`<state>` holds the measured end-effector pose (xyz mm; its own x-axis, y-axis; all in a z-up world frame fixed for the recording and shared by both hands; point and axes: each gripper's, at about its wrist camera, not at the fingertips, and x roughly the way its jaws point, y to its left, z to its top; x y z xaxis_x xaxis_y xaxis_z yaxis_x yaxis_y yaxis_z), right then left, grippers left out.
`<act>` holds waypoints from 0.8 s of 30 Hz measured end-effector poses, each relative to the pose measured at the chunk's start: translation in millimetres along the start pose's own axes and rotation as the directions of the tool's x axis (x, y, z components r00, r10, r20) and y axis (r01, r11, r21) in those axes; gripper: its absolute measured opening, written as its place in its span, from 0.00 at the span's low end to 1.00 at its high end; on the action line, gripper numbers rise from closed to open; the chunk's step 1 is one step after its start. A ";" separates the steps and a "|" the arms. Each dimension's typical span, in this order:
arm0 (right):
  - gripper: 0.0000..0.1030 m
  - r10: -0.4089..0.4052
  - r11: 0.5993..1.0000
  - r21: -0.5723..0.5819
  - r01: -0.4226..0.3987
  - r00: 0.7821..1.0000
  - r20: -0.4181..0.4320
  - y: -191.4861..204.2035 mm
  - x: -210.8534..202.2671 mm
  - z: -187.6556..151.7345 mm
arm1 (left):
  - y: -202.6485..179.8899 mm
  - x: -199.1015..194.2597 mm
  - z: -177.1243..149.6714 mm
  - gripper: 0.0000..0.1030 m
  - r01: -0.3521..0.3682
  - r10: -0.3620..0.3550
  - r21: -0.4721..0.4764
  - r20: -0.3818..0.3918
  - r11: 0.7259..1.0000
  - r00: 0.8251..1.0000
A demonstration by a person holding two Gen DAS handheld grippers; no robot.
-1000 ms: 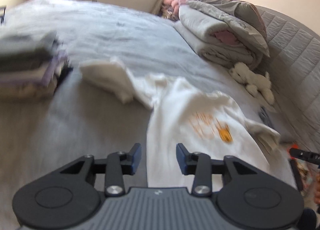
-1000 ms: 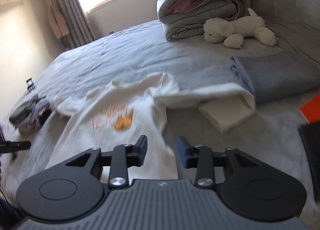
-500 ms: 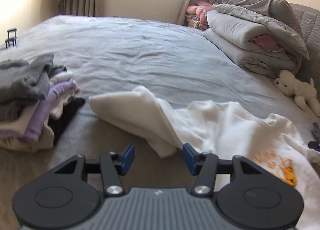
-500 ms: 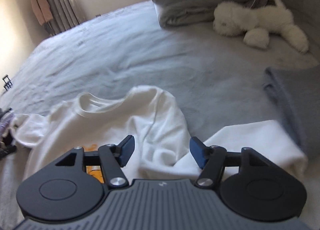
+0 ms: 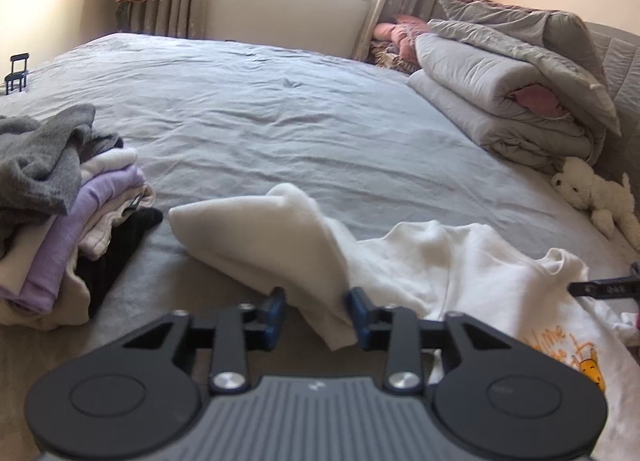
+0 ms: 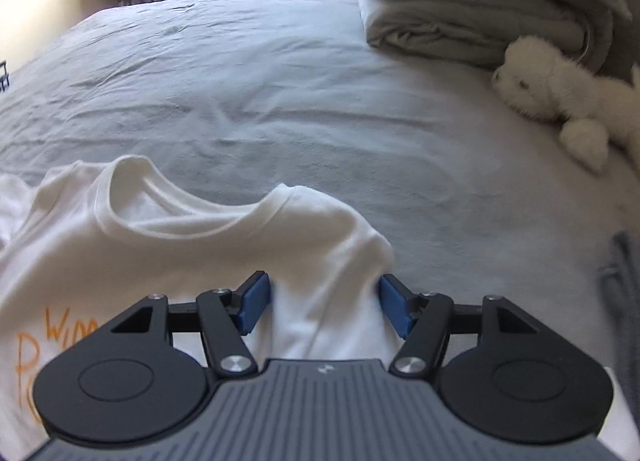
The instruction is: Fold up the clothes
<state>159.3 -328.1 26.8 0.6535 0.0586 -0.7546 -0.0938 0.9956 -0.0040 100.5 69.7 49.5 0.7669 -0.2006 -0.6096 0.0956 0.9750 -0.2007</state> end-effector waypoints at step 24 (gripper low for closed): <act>0.02 -0.098 0.966 -0.239 0.097 0.995 0.007 41.8 14.3 24.2 | 9.1 -16.5 7.6 0.06 0.103 -0.096 -0.065 0.101 0.993 0.990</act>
<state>182.9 -283.9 31.7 0.6651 -0.0391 -0.7458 -0.2065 0.9501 -0.2339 93.5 82.6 63.5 0.8143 -0.2829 -0.5069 0.1325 0.9408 -0.3120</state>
